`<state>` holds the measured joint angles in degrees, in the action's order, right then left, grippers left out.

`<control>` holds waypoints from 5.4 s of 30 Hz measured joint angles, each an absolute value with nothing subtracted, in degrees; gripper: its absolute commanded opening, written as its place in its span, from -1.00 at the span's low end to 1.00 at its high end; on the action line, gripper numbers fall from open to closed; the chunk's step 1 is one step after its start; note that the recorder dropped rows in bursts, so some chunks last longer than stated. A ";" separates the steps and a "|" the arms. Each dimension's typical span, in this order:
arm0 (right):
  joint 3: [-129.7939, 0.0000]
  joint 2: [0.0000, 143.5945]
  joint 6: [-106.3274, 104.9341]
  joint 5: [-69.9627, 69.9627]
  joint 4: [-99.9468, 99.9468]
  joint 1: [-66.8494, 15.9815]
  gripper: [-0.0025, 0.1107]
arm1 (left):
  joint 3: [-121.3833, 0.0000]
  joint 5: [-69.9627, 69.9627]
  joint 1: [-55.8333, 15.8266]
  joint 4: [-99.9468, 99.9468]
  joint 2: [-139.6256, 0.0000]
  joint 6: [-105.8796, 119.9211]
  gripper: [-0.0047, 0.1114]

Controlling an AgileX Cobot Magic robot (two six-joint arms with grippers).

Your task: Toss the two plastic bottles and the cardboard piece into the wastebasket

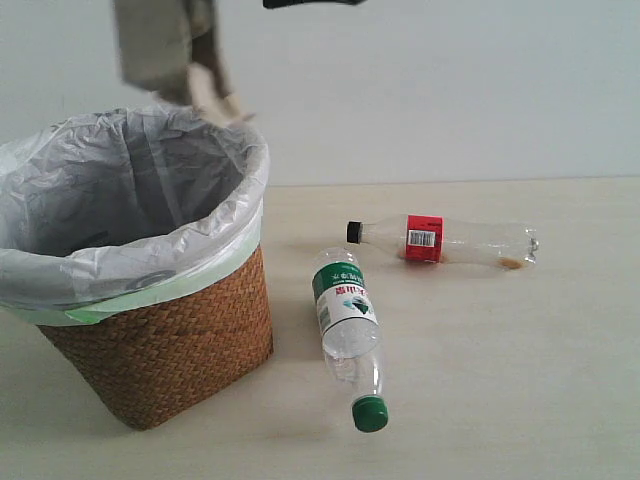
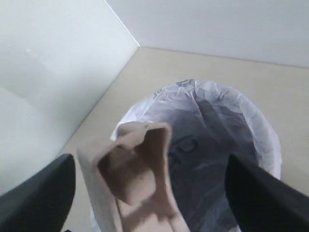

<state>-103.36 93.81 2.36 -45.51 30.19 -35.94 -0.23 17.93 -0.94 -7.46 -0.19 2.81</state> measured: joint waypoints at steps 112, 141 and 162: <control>-82.34 108.36 7.59 -55.05 2.62 -31.95 -0.96 | -0.23 17.93 -0.94 -7.46 -0.19 2.81 -0.85; -57.24 85.12 9.81 -51.98 -9.25 -1.41 -0.96 | -0.23 17.93 -0.94 -7.46 -0.19 2.81 -0.85; -106.59 94.96 -2.50 -45.33 31.66 -34.01 0.34 | -0.23 17.93 -0.94 -7.46 -0.19 2.81 -0.85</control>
<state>-106.59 94.96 -2.50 -45.33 31.66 -34.01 -0.23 17.93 -0.94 -7.46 -0.19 2.81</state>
